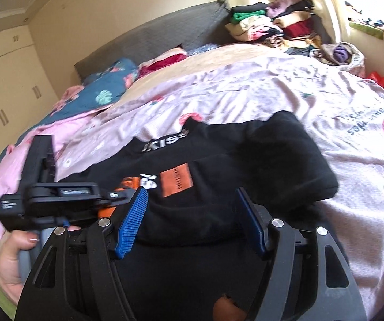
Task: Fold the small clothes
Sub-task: 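Grasp the orange cuff with the left gripper while the right gripper releases it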
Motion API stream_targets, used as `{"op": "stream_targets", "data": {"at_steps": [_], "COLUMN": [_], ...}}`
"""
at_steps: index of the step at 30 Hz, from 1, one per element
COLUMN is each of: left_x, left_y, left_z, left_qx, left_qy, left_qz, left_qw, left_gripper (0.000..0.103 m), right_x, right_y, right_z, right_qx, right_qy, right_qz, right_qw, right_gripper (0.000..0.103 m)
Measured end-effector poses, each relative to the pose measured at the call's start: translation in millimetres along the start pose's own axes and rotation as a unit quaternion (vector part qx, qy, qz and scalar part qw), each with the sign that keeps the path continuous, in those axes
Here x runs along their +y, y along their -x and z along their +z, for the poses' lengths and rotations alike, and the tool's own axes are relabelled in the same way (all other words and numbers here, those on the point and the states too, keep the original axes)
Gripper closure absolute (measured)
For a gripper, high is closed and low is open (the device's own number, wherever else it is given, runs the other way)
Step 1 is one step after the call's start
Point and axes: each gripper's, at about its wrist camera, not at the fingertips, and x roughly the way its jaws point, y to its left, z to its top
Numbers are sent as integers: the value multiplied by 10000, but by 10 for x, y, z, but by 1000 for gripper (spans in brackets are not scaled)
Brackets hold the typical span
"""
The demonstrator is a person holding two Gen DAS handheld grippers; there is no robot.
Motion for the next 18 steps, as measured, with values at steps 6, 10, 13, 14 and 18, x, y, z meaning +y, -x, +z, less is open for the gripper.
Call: {"op": "stream_targets", "data": {"at_steps": [6,10,13,14,18], "left_x": [-291,-359,-347,-311,-179], "left_y": [500,843,1068,1135,1180], "left_z": [109,120,103,86,60], "left_qx": [-576,-942,-1227,-1315,-1381], "left_qy": [-372,-492,-569,-573,-508], "left_qz": [-436,-617,-558,-492,-354], "left_qw": [9967,9924,9892,9884,9885], "left_gripper": [96,97,97,97,97], "right_x": [-173,-258,-294,-302,-310], "right_y": [-4,56,30,9,-29], "right_z": [11,36,26,19,19], "right_qx": [-115,-305,-256,-211,-149], "right_qy": [-327,-488,-513,-515,-530], "right_qz": [-240,-307,-365,-379,-419], "right_qw": [9991,9979,9977,9977,9976], "right_gripper": [37,37,37,37,37]}}
